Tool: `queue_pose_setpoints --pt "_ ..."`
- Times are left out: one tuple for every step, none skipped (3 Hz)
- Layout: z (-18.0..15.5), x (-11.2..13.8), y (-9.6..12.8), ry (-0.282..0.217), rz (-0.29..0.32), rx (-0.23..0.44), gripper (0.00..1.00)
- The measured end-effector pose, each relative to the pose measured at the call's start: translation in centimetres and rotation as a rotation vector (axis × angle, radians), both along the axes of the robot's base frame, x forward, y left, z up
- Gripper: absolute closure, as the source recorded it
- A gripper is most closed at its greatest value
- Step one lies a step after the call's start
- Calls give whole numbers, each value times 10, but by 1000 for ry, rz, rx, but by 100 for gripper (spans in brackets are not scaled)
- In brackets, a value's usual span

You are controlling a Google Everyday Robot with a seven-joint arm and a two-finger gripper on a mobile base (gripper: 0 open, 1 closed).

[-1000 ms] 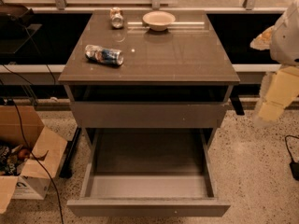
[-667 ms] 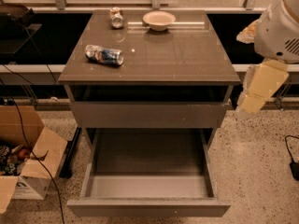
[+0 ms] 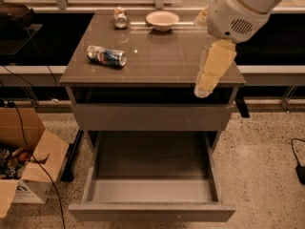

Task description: Place redbull can into middle drawer

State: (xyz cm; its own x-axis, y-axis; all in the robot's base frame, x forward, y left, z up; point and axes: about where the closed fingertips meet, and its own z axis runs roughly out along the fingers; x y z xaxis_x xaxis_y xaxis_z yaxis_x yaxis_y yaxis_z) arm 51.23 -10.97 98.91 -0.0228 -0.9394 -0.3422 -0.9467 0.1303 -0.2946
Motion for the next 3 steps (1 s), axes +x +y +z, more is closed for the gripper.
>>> queue_pose_setpoints --pt "-10 39 42 17 66 42 0" --pt "-10 39 42 17 66 42 0" --pt "-22 48 54 26 60 69 0"
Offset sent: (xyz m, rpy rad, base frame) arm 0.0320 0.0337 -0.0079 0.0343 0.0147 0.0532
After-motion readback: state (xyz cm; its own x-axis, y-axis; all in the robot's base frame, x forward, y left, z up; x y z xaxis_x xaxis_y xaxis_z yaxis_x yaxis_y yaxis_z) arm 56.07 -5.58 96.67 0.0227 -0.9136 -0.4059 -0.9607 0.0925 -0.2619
